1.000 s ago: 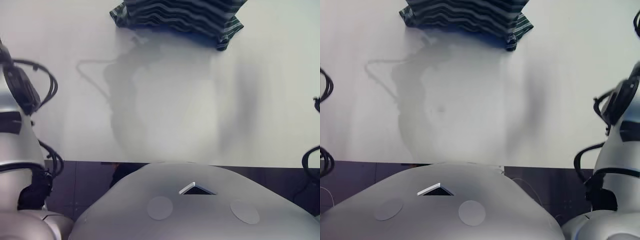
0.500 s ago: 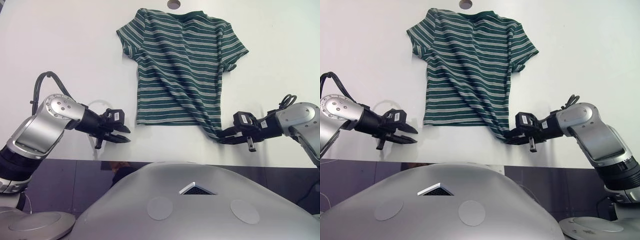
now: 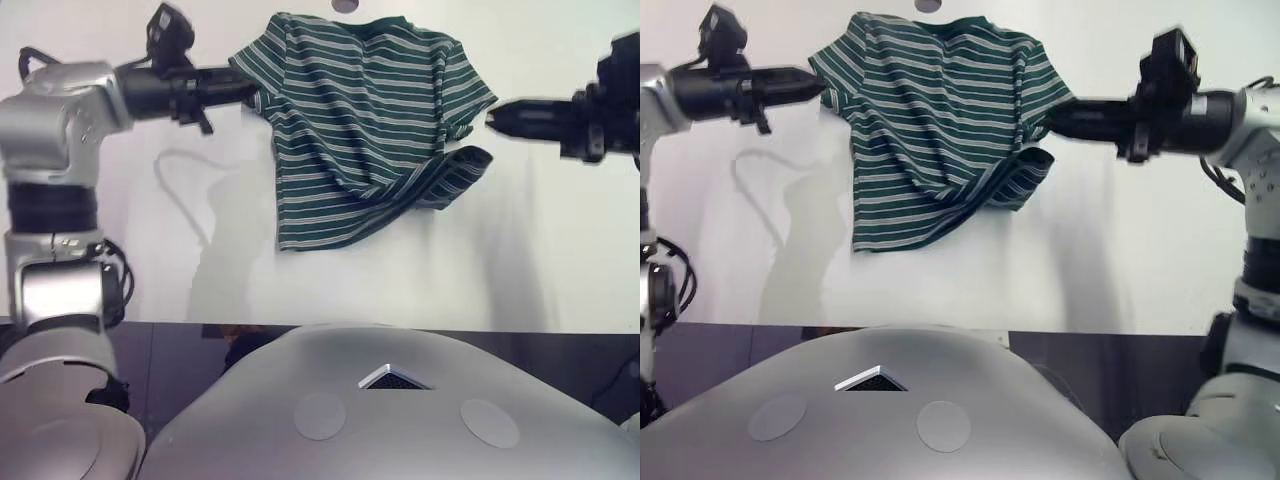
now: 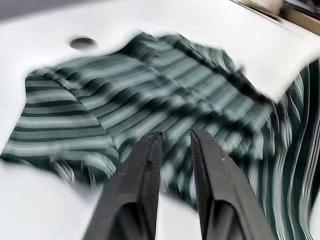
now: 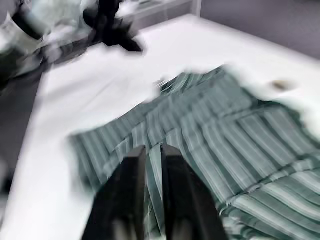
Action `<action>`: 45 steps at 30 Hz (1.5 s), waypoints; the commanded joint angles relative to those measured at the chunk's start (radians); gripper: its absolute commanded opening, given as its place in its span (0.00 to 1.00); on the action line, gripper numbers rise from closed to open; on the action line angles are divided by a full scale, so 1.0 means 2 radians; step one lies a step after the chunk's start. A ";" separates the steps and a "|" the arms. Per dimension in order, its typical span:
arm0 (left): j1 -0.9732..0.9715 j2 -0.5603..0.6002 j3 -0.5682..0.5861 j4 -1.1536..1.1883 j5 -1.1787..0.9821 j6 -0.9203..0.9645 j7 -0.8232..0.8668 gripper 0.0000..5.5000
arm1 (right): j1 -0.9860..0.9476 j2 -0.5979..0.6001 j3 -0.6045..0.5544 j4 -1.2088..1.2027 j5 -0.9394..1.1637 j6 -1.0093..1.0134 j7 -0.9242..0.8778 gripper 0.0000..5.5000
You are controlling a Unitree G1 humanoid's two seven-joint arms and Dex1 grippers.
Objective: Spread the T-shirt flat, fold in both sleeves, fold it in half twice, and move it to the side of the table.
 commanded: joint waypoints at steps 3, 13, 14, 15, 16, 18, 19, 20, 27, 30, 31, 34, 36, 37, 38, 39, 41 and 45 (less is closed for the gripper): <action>-0.114 -0.074 -0.050 0.262 0.116 -0.115 0.078 0.01 | 0.006 0.039 0.043 -0.018 -0.018 -0.007 -0.012 0.00; -0.117 -0.063 -0.108 0.424 0.238 -0.234 0.084 0.01 | 0.013 0.050 0.176 0.079 -0.222 -0.163 -0.039 0.00; -0.116 -0.065 -0.105 0.427 0.239 -0.240 0.082 0.01 | 0.033 0.028 0.183 0.063 -0.226 -0.174 -0.014 0.00; -0.113 -0.068 -0.101 0.429 0.238 -0.242 0.080 0.01 | 0.057 -0.001 0.175 0.032 -0.209 -0.169 0.020 0.00; -0.110 -0.070 -0.097 0.432 0.237 -0.244 0.079 0.01 | 0.074 -0.021 0.162 0.006 -0.189 -0.161 0.047 0.00; -0.103 -0.074 -0.087 0.435 0.233 -0.245 0.082 0.01 | 0.093 -0.049 0.135 -0.037 -0.147 -0.135 0.084 0.00; -0.101 -0.077 -0.081 0.437 0.230 -0.243 0.084 0.01 | 0.107 -0.064 0.129 -0.066 -0.127 -0.120 0.101 0.00; -0.100 -0.082 -0.075 0.441 0.227 -0.243 0.090 0.01 | 0.135 -0.079 0.133 -0.105 -0.112 -0.107 0.114 0.00; -0.095 -0.080 -0.034 0.415 0.213 -0.302 0.096 0.01 | 0.170 -0.052 0.135 -0.148 -0.108 -0.083 0.060 0.00; -0.072 -0.060 -0.027 0.338 0.204 -0.346 0.057 0.01 | 0.061 0.031 0.059 -0.082 -0.022 0.003 -0.022 0.00; -0.063 -0.051 -0.032 0.315 0.209 -0.359 0.046 0.01 | 0.046 0.045 0.048 -0.072 -0.004 0.022 -0.035 0.00; -0.013 -0.030 -0.039 0.197 0.187 -0.341 -0.026 0.01 | 0.011 0.083 0.083 -0.009 -0.058 0.015 -0.092 0.00; 0.028 -0.017 -0.046 0.108 0.155 -0.290 -0.078 0.01 | -0.007 0.096 0.125 0.039 -0.116 -0.011 -0.117 0.00; 0.047 -0.010 -0.056 0.063 0.137 -0.259 -0.109 0.01 | -0.009 0.101 0.139 0.056 -0.140 -0.023 -0.126 0.00; 0.072 -0.001 -0.069 0.010 0.117 -0.221 -0.140 0.01 | -0.013 0.103 0.153 0.076 -0.165 -0.039 -0.133 0.00; 0.093 0.007 -0.083 -0.034 0.101 -0.189 -0.164 0.01 | -0.018 0.105 0.165 0.097 -0.187 -0.056 -0.138 0.00; 0.124 0.016 -0.106 -0.084 0.092 -0.138 -0.180 0.01 | -0.031 0.111 0.173 0.137 -0.217 -0.083 -0.147 0.00; 0.177 0.054 -0.206 -0.052 0.203 -0.157 -0.154 0.01 | -0.056 0.138 0.185 0.220 -0.261 -0.133 -0.162 0.00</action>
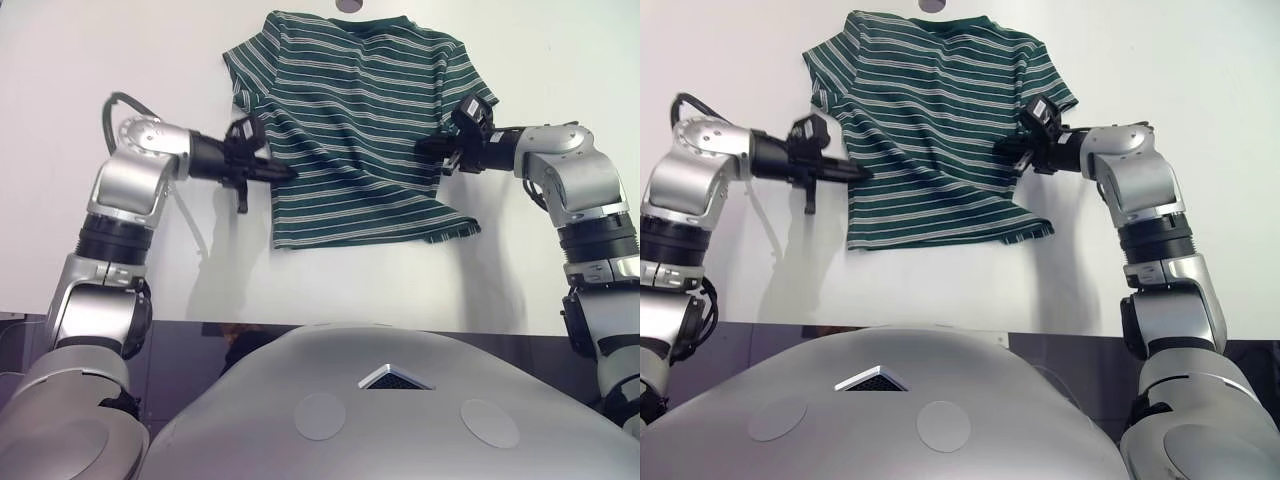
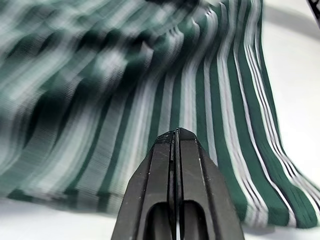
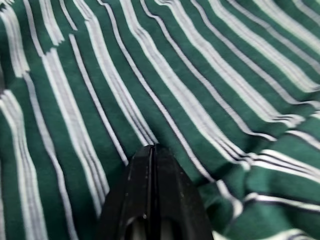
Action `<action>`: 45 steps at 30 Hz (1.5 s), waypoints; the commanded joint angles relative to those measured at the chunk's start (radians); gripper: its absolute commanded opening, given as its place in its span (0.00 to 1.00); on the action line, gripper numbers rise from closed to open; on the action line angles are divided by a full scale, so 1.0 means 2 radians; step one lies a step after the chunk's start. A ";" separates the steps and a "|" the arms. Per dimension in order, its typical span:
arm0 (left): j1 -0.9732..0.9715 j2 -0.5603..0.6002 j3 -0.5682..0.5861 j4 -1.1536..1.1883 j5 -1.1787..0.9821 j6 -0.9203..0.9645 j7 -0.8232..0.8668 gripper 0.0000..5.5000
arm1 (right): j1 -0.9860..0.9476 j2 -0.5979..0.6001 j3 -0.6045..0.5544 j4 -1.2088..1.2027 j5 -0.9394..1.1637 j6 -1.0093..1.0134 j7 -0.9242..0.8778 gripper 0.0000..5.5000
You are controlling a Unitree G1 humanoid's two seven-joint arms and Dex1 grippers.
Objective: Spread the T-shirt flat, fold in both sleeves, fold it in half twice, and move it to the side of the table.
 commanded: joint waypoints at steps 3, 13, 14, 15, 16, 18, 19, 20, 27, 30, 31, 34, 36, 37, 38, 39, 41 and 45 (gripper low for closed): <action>0.050 0.066 -0.124 0.079 0.150 -0.072 0.031 0.01 | -0.044 0.037 0.015 0.130 -0.061 -0.063 -0.031 0.00; 0.052 0.084 -0.081 0.027 0.066 -0.065 0.014 0.01 | -0.068 0.037 0.007 0.215 -0.080 -0.162 -0.011 0.00; 0.051 0.084 -0.057 0.002 0.030 -0.051 0.006 0.01 | -0.057 0.025 0.006 0.188 -0.076 -0.165 0.009 0.00; 0.046 0.086 -0.034 -0.015 0.004 -0.043 0.001 0.01 | -0.046 0.012 0.004 0.158 -0.073 -0.163 0.028 0.00; 0.040 0.088 -0.016 -0.026 -0.015 -0.035 -0.001 0.01 | -0.036 0.000 0.002 0.130 -0.070 -0.160 0.043 0.00; 0.018 0.083 0.031 -0.033 -0.051 0.000 0.012 0.01 | -0.022 -0.028 -0.005 0.066 -0.067 -0.147 0.067 0.00; 0.011 0.079 0.051 -0.034 -0.070 0.018 0.017 0.04 | -0.012 -0.041 -0.011 0.030 -0.064 -0.140 0.074 0.00; 0.008 0.074 0.067 -0.035 -0.086 0.033 0.021 0.06 | -0.003 -0.049 -0.018 -0.001 -0.060 -0.133 0.077 0.00; -0.106 -0.033 0.178 0.161 -0.088 0.112 0.257 0.23 | 0.028 -0.009 -0.026 -0.120 -0.033 -0.075 0.043 0.00; -0.161 -0.072 0.229 0.273 -0.107 0.160 0.334 0.23 | 0.061 0.001 0.001 -0.148 -0.044 -0.065 0.039 0.00; -0.178 -0.083 0.244 0.310 -0.111 0.167 0.353 0.23 | 0.071 0.000 0.010 -0.156 -0.049 -0.063 0.040 0.00; -0.218 -0.102 0.278 0.403 -0.119 0.178 0.385 0.23 | 0.095 -0.019 0.038 -0.181 -0.058 -0.057 0.059 0.00; -0.235 -0.111 0.290 0.442 -0.122 0.178 0.388 0.23 | 0.108 -0.034 0.048 -0.195 -0.062 -0.051 0.073 0.00; -0.241 -0.116 0.296 0.459 -0.123 0.176 0.389 0.23 | 0.113 -0.041 0.052 -0.198 -0.064 -0.049 0.077 0.00; -0.247 -0.121 0.299 0.474 -0.121 0.170 0.391 0.23 | 0.117 -0.045 0.053 -0.199 -0.066 -0.047 0.080 0.00; -0.251 -0.125 0.302 0.488 -0.120 0.165 0.394 0.23 | 0.120 -0.049 0.055 -0.202 -0.067 -0.045 0.082 0.00; -0.257 -0.133 0.308 0.512 -0.115 0.149 0.401 0.23 | 0.125 -0.056 0.059 -0.205 -0.070 -0.043 0.087 0.00; -0.269 -0.144 0.326 0.537 -0.120 0.122 0.405 0.20 | 0.128 -0.065 0.065 -0.209 -0.070 -0.041 0.095 0.00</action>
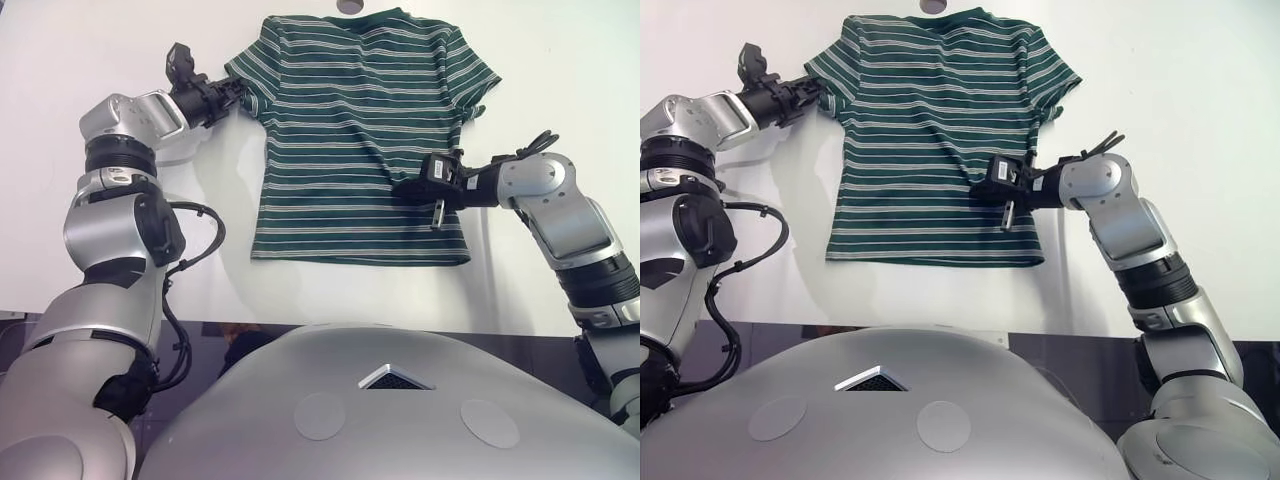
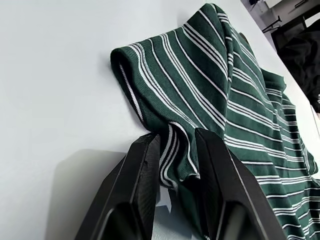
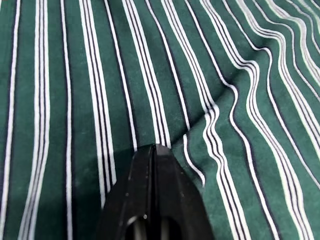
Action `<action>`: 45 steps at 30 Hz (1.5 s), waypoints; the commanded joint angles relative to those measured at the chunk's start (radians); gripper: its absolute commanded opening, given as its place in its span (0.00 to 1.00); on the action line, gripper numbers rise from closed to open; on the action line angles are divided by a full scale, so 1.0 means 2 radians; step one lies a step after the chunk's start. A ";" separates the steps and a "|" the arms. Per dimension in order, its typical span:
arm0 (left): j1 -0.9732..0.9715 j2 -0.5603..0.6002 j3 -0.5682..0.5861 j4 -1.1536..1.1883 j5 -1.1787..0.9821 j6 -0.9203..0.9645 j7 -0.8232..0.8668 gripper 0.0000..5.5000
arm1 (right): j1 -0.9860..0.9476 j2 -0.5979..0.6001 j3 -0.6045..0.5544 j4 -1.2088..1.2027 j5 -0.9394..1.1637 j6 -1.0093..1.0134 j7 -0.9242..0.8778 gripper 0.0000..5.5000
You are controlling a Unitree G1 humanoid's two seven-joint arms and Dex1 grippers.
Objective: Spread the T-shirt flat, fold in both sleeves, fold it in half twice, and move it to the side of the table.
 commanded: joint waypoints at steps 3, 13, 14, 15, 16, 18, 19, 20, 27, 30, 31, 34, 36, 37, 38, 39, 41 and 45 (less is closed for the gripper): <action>-0.001 -0.017 0.016 0.031 0.007 -0.029 0.010 0.10 | 0.014 -0.021 0.015 0.001 -0.011 0.012 0.014 0.00; -0.002 -0.028 0.001 -0.059 0.010 -0.053 -0.040 0.01 | 0.019 -0.020 0.014 -0.003 -0.010 0.019 0.008 0.00; -0.004 -0.035 -0.007 -0.076 0.011 -0.045 -0.038 0.01 | 0.019 -0.019 0.014 -0.003 -0.011 0.019 0.007 0.00; -0.005 -0.042 -0.015 -0.089 0.014 -0.040 -0.035 0.01 | 0.018 -0.019 0.015 -0.003 -0.012 0.020 0.007 0.00; -0.005 -0.051 -0.031 -0.101 0.025 -0.039 -0.028 0.01 | 0.017 -0.018 0.015 -0.002 -0.012 0.020 0.007 0.00; -0.004 -0.069 -0.080 -0.116 0.066 -0.053 -0.012 0.01 | 0.013 -0.015 0.017 0.001 -0.014 0.019 0.006 0.00; -0.002 -0.079 -0.107 -0.121 0.091 -0.066 -0.001 0.01 | 0.011 -0.012 0.016 0.004 -0.014 0.018 0.004 0.00; -0.003 -0.092 -0.131 -0.122 0.113 -0.081 0.010 0.01 | 0.008 -0.009 0.017 0.007 -0.015 0.016 0.002 0.00; -0.002 -0.127 -0.193 -0.096 0.185 -0.117 0.049 0.16 | -0.014 0.029 -0.016 0.034 0.000 0.006 -0.041 0.00; 0.012 -0.122 -0.199 -0.120 0.188 -0.123 0.037 0.23 | -0.039 0.072 -0.104 0.038 0.073 0.042 -0.079 0.00; 0.022 -0.119 -0.204 -0.142 0.189 -0.130 0.024 0.23 | -0.055 0.087 -0.147 0.042 0.115 0.075 -0.092 0.00; 0.058 -0.103 -0.235 -0.225 0.203 -0.171 -0.020 0.24 | -0.102 0.109 -0.250 0.067 0.219 0.177 -0.129 0.09; 0.075 -0.088 -0.265 -0.263 0.229 -0.208 -0.031 0.24 | -0.133 0.114 -0.280 0.120 0.222 0.194 -0.170 0.17; 0.080 -0.081 -0.278 -0.277 0.244 -0.228 -0.031 0.24 | -0.154 0.120 -0.296 0.172 0.214 0.192 -0.204 0.20; 0.084 -0.077 -0.287 -0.286 0.255 -0.241 -0.030 0.24 | -0.172 0.125 -0.307 0.215 0.209 0.189 -0.228 0.23; 0.087 -0.074 -0.291 -0.292 0.261 -0.249 -0.029 0.24 | -0.184 0.129 -0.314 0.242 0.207 0.186 -0.242 0.26; 0.092 -0.072 -0.301 -0.311 0.273 -0.265 -0.028 0.24 | -0.209 0.131 -0.320 0.320 0.181 0.151 -0.287 0.26; 0.120 -0.056 -0.290 -0.388 0.254 -0.262 -0.052 0.24 | -0.235 0.129 -0.314 0.456 0.135 0.085 -0.317 0.26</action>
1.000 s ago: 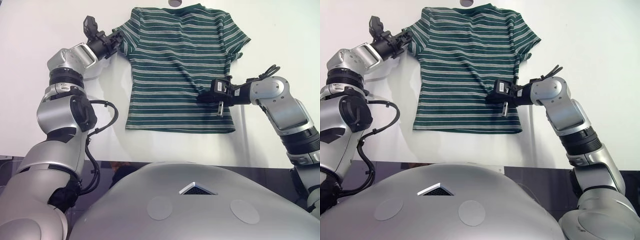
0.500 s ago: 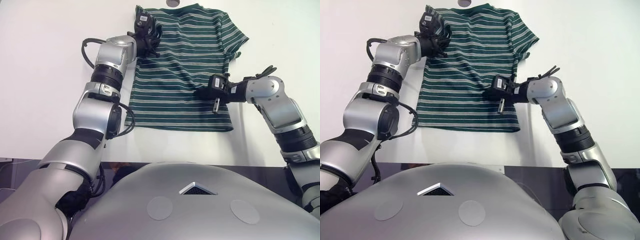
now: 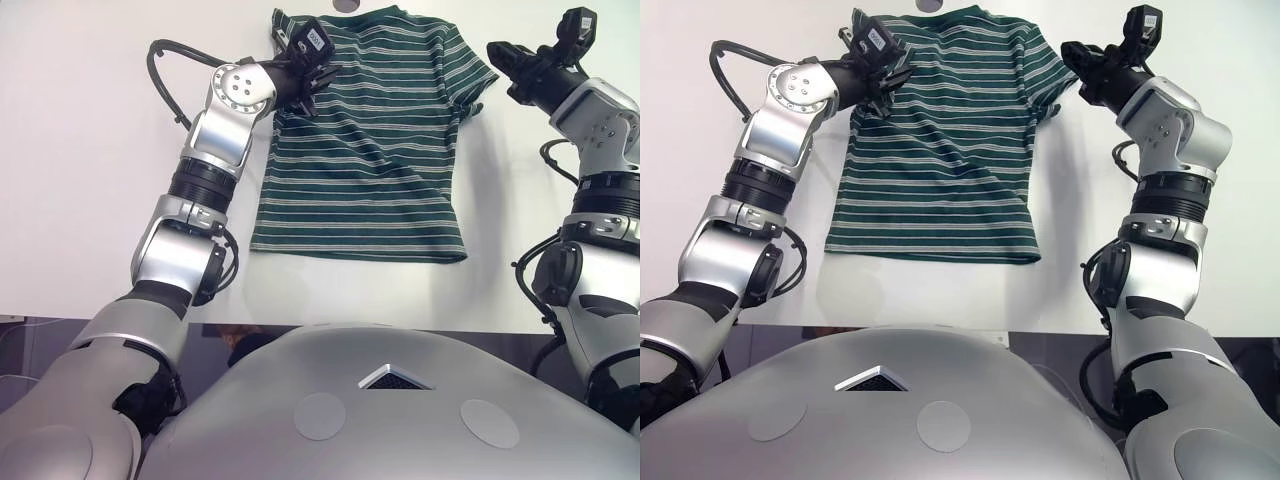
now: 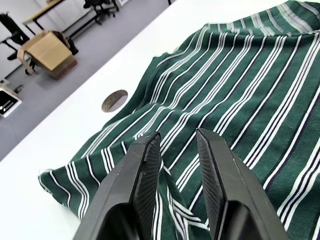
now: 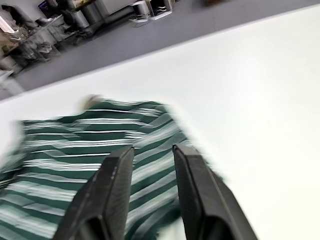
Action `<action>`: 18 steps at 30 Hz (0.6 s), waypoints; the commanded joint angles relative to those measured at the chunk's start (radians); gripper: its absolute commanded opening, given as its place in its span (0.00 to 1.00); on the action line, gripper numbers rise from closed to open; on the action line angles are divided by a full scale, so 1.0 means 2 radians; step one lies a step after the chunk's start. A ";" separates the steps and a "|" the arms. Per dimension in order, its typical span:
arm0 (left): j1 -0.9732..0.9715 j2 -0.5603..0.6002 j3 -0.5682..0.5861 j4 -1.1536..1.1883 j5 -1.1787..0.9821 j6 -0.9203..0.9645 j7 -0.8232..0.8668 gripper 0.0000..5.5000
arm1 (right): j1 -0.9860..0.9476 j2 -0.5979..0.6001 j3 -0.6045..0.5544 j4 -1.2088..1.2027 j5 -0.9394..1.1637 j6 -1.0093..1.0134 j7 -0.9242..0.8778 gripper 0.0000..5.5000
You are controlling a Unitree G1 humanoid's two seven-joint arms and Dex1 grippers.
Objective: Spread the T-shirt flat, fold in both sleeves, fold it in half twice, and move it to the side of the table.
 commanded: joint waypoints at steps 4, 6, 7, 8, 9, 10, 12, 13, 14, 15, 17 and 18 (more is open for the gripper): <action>0.052 0.034 0.010 -0.113 -0.020 0.020 -0.040 0.24 | -0.014 0.002 0.010 0.154 -0.050 -0.082 -0.011 0.26; 0.070 0.041 0.007 -0.146 -0.027 0.031 -0.053 0.24 | -0.010 0.008 0.007 0.182 -0.052 -0.097 -0.010 0.26; 0.078 0.044 0.006 -0.160 -0.031 0.038 -0.061 0.24 | -0.009 0.014 0.004 0.191 -0.049 -0.101 -0.006 0.26; 0.083 0.046 0.005 -0.170 -0.034 0.043 -0.066 0.24 | -0.011 0.018 0.002 0.200 -0.046 -0.104 -0.002 0.26; 0.086 0.049 0.005 -0.175 -0.036 0.047 -0.070 0.24 | -0.010 0.021 0.000 0.207 -0.044 -0.108 0.001 0.26; 0.087 0.051 0.005 -0.178 -0.037 0.049 -0.073 0.24 | -0.008 0.024 -0.001 0.214 -0.044 -0.113 0.003 0.23; 0.089 0.053 0.006 -0.179 -0.038 0.052 -0.076 0.24 | -0.009 0.031 0.007 0.224 -0.052 -0.124 0.015 0.15; 0.090 0.054 0.006 -0.178 -0.038 0.052 -0.077 0.24 | -0.010 0.033 0.012 0.229 -0.057 -0.129 0.019 0.14; 0.089 0.054 0.006 -0.174 -0.038 0.051 -0.076 0.24 | -0.013 0.035 0.016 0.235 -0.062 -0.135 0.022 0.14; 0.086 0.054 0.007 -0.170 -0.038 0.048 -0.076 0.24 | -0.017 0.036 0.018 0.242 -0.064 -0.139 0.024 0.10; 0.081 0.051 0.008 -0.159 -0.038 0.043 -0.073 0.24 | -0.025 0.037 0.018 0.258 -0.065 -0.148 0.024 0.04; 0.080 0.047 0.009 -0.156 -0.039 0.041 -0.069 0.24 | -0.029 0.035 0.016 0.266 -0.065 -0.154 0.020 0.00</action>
